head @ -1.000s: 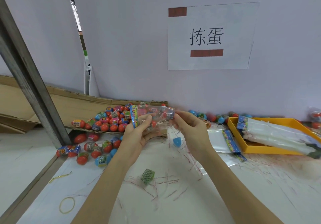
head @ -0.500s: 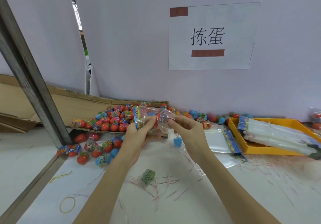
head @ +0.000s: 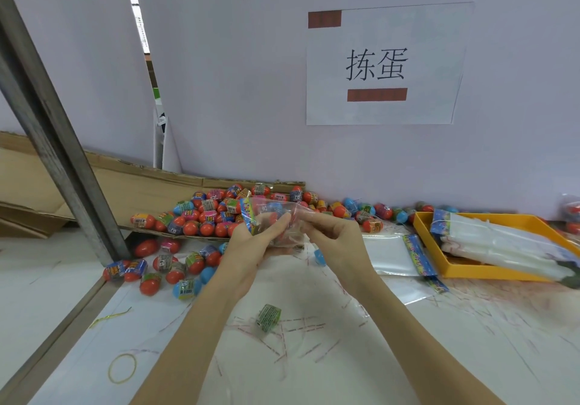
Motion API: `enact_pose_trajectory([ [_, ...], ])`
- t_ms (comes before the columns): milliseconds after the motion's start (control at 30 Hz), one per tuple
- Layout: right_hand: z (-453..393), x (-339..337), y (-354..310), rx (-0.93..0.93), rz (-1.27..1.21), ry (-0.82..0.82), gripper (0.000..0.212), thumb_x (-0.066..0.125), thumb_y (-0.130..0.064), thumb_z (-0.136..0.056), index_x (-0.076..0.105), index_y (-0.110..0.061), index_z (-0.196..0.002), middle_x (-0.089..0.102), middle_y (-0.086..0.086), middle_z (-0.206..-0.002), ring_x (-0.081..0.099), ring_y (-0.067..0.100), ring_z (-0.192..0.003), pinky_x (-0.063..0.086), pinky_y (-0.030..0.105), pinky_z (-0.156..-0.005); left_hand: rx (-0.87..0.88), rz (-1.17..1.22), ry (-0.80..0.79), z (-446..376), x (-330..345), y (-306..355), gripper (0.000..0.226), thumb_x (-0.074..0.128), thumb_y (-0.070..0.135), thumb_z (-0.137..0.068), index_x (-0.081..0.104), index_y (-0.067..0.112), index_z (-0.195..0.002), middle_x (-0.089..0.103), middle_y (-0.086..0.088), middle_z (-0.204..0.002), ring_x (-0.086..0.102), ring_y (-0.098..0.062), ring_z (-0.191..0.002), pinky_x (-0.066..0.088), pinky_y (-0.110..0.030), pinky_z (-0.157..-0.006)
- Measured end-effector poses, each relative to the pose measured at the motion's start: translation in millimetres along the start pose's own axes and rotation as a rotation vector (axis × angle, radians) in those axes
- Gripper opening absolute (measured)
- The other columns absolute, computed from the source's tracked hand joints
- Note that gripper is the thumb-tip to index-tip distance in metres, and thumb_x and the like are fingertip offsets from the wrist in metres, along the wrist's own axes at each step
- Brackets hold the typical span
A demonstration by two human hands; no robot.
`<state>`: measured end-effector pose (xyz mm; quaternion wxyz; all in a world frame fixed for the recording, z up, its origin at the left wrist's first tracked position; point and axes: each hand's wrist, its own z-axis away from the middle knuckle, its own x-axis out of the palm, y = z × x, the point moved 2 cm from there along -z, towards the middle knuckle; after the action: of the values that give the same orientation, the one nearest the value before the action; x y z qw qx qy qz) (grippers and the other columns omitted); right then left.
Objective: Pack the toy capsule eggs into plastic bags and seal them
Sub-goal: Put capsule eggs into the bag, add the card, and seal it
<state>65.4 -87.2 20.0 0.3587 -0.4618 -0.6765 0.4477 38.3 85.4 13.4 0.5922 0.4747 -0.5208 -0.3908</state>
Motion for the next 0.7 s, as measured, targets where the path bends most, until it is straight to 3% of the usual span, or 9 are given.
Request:
enact_pose_trajectory([
  [133, 0, -1, -6, 0.012, 0.01, -0.123, 0.042, 0.059, -0.001, -0.102, 0.077, -0.036, -0.117, 0.076, -0.014, -0.119, 0.069, 0.003, -0.115, 0.052, 0.011, -0.09, -0.024, -0.043, -0.011, 2, 1, 1, 0.073, 0.091, 0.044, -0.069, 0.07, 0.006, -0.128, 0.079, -0.014, -0.111, 0.077, -0.032, -0.103, 0.062, -0.048, -0.092],
  [333, -2, 3, 2, 0.01, 0.074, -0.031, 0.034, 0.061, 0.0, -0.1, 0.077, -0.024, -0.119, 0.078, -0.009, -0.113, 0.073, 0.01, -0.105, 0.057, 0.018, -0.085, 0.071, -0.158, 0.035, 4, 6, 1, 0.045, 0.076, 0.051, -0.085, 0.076, 0.015, -0.112, 0.081, -0.01, -0.096, 0.08, -0.03, -0.085, 0.064, -0.03, -0.063],
  [400, -2, 1, 4, 0.014, 0.099, -0.036, 0.034, 0.062, -0.001, -0.1, 0.078, -0.025, -0.119, 0.078, -0.011, -0.112, 0.073, 0.011, -0.105, 0.058, 0.021, -0.087, 0.056, -0.164, 0.074, 2, 5, 1, 0.044, 0.078, 0.051, -0.085, 0.075, 0.017, -0.114, 0.082, -0.006, -0.096, 0.08, -0.027, -0.087, 0.065, -0.033, -0.068],
  [533, -3, -5, 2, 0.021, 0.184, -0.057, 0.033, 0.067, -0.004, -0.098, 0.08, -0.032, -0.111, 0.079, -0.013, -0.107, 0.073, 0.01, -0.1, 0.058, 0.02, -0.086, -0.07, -0.095, 0.095, -1, -5, 1, 0.066, 0.093, 0.038, -0.074, 0.068, 0.011, -0.129, 0.077, -0.01, -0.118, 0.074, -0.026, -0.108, 0.06, -0.046, -0.097],
  [633, -5, -10, -4, 0.044, 0.106, -0.065, 0.022, 0.073, -0.01, -0.094, 0.082, -0.024, -0.108, 0.079, -0.007, -0.106, 0.073, 0.011, -0.097, 0.057, 0.018, -0.081, -0.047, 0.038, 0.075, -1, -9, 5, 0.038, 0.089, 0.02, -0.079, 0.078, 0.006, -0.112, 0.079, -0.017, -0.105, 0.078, -0.024, -0.086, 0.065, -0.037, -0.075],
  [700, -8, -19, -6, 0.053, 0.034, 0.005, 0.018, 0.076, -0.012, -0.092, 0.082, -0.022, -0.106, 0.08, -0.002, -0.102, 0.074, 0.014, -0.094, 0.057, 0.018, -0.079, -0.008, 0.098, 0.18, -1, -14, 9, 0.029, 0.086, 0.016, -0.082, 0.077, 0.005, -0.108, 0.08, -0.015, -0.102, 0.08, -0.025, -0.084, 0.065, -0.031, -0.067],
])
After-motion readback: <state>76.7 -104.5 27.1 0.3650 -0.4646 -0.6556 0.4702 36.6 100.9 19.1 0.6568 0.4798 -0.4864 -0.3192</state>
